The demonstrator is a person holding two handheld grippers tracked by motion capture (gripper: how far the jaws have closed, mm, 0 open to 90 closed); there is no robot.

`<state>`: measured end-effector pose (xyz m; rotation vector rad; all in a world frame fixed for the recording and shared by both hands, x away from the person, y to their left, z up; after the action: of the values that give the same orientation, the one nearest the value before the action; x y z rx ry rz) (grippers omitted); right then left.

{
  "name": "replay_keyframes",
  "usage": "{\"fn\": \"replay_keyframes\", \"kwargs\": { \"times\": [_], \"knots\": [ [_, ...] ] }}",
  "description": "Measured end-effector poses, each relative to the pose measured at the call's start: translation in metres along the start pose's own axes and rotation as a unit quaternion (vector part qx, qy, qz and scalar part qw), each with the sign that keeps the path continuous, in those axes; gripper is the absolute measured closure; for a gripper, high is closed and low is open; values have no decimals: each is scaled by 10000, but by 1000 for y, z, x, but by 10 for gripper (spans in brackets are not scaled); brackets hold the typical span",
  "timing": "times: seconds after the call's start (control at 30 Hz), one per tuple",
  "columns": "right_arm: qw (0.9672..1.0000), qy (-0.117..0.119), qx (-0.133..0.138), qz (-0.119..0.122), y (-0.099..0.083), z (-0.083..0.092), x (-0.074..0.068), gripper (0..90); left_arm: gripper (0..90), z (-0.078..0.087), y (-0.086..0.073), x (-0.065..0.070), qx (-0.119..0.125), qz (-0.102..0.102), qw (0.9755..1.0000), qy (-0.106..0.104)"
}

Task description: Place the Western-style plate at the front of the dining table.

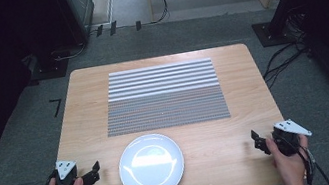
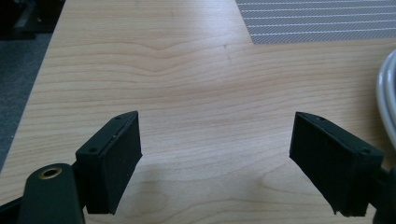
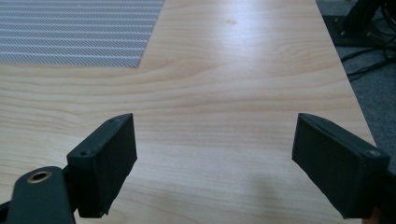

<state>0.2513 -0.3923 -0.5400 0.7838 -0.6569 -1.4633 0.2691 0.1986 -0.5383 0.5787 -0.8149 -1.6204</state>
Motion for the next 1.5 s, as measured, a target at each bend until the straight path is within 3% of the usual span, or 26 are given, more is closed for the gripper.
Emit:
{"fn": "replay_keyframes", "kwargs": {
  "times": [0.3,0.63,0.93,1.5],
  "knots": [
    [9988,377,232,-201,15,7,-22,137,167,4,3,11,101,-37,9998,-143],
    [9970,697,319,-49,23,9,-53,137,167,12,8,25,236,-105,9992,-318],
    [9953,905,338,-91,25,11,-69,137,167,14,9,35,266,-128,9985,-455],
    [9914,1266,293,176,23,9,-111,138,167,18,8,53,279,-198,9970,-692]
  ]
}}
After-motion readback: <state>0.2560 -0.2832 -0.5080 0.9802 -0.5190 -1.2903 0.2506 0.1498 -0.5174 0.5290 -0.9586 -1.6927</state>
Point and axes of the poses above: each handheld gripper's, and its own axes: z roughly backward along the jaws, y roughly out of its top, x roughly to its right, the point moved 6 cm from there along -z, roughly forward along the jaws, and after that the axes turned 1 degree about -y, right-handed, at the moved point
